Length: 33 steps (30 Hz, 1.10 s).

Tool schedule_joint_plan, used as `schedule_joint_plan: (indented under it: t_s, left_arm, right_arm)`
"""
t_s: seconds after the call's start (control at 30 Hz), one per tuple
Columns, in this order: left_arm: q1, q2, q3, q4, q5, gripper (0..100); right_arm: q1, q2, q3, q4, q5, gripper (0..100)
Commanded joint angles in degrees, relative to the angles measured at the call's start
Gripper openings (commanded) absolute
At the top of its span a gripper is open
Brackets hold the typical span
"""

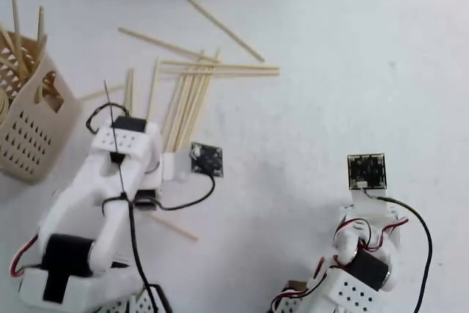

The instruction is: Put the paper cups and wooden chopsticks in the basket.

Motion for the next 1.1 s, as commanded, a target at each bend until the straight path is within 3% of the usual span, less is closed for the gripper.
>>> schedule_joint_plan:
  t_s: [0.0,0.2,0.7,0.9,1.07]
  left_arm:
    - [-0.48,-12.00,7.56,-2.02,-4.04,13]
    - [0.04,-17.89,16.00,-8.35,-4.04,15]
    - [-0.04,-3.82,14.07,-16.53,-1.58,14]
    - [-0.13,-2.42,10.64,-23.38,8.70,2]
    - [0.04,-2.51,8.97,-24.18,9.41,2]
  right_arm:
    - [0.57,-0.04,0.53,-0.13,-0.09,4.5]
    - [0.57,-0.04,0.53,-0.13,-0.09,4.5]
    - [0.57,-0.04,0.53,-0.13,-0.09,4.5]
    - [0.57,-0.04,0.53,-0.13,-0.09,4.5]
    - [0.57,-0.04,0.53,-0.13,-0.09,4.5]
